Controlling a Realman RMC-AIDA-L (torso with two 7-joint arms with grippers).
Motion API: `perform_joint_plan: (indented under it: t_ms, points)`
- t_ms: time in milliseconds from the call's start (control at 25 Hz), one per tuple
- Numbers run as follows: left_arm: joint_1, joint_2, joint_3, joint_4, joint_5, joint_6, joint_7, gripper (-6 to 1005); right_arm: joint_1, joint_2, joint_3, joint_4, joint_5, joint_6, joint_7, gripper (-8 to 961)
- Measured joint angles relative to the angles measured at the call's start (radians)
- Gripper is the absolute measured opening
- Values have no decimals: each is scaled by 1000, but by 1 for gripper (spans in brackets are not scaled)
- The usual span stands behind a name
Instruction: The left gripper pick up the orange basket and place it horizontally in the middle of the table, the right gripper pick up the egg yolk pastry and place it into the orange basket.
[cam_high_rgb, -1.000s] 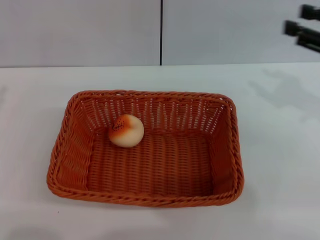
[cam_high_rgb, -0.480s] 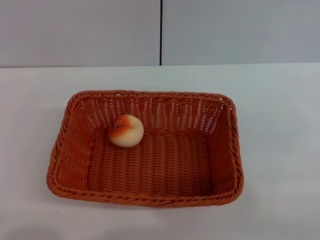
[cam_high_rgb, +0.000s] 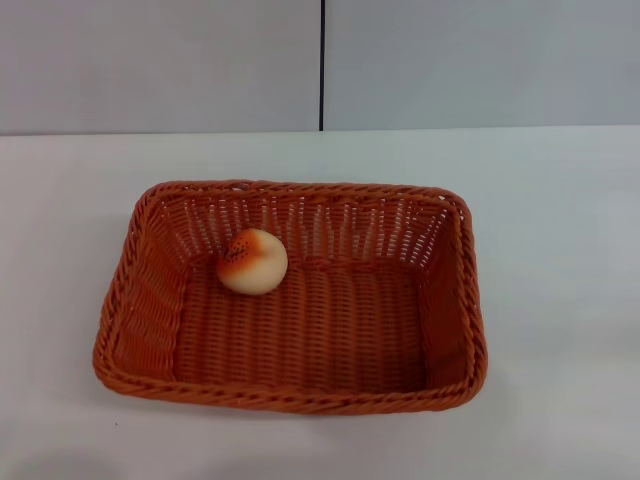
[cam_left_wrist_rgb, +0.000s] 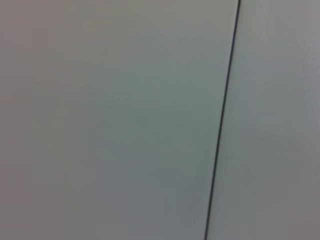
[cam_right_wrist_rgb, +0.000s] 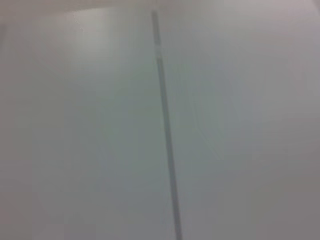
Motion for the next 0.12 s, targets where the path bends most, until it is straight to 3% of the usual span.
perform_joint_plan:
  t_ms: [120]
  points:
    - [-1,0,-51,-107,0,3,114,707,19,-2,51,65,0,23,-19,534]
